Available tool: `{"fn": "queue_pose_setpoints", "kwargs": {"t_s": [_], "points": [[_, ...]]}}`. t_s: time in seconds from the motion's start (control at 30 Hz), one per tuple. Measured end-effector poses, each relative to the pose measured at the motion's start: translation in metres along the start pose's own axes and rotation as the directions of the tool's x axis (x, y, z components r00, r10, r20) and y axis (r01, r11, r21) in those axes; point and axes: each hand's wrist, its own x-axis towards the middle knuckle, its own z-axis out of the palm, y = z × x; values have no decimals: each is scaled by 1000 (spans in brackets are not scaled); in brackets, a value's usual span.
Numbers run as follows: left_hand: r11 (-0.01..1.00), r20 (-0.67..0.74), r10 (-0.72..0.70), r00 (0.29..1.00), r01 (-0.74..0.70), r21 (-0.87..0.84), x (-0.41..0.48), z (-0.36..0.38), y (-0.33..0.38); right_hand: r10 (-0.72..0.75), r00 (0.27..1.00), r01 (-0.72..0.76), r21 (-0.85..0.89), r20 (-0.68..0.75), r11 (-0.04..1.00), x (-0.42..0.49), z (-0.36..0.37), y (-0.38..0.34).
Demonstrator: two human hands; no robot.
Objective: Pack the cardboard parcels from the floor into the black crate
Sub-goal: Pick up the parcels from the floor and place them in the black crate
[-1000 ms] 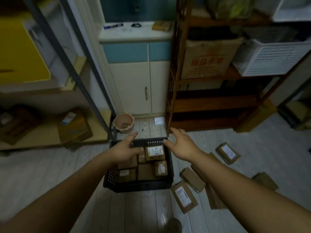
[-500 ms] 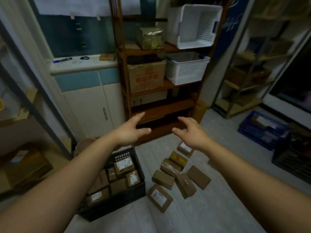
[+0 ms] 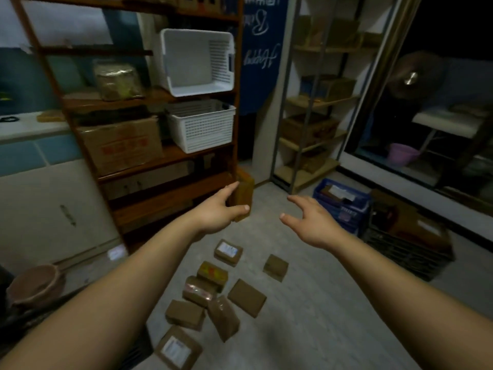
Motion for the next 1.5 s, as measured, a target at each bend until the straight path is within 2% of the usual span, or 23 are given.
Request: {"fn": "queue_pose_setpoints", "kwargs": {"t_s": [0.13,0.3,0.43,0.57,0.73,0.93,1.1,1.27,1.4,1.5], "points": [[997,45,-56,997,58,-47,46,43,19,33,999,-33,-17,23,999,21,-33,60],[991,47,-128,991,130,-35,112,62,19,29,998,-29,6,55,1000,75,-48,105],[985,37,-167,985,168,-42,183,68,13,17,992,-15,-18,121,1000,141,-45,132],[983,33,-148,988,151,-103,276,74,17,12,985,-4,-45,171,999,218,-45,160],[977,55,-185,981,190,-96,377,82,26,53,973,-44,-48,224,998,302,-64,197],[938,44,-305,951,308,-156,443,99,5,84,953,-73,-49,291,996,395,-64,252],[823,-22,-520,854,494,-280,466,146,-40,103,868,-113,-8,487,994,465,-18,316],[621,-99,-738,668,613,-488,484,227,-70,101,720,-76,-66,687,995,513,25,404],[472,-77,-856,511,711,-521,504,299,-107,121,646,-52,-115,753,992,538,68,472],[421,-34,-874,484,721,-550,520,348,-148,117,630,-36,-121,768,992,549,116,507]]}}
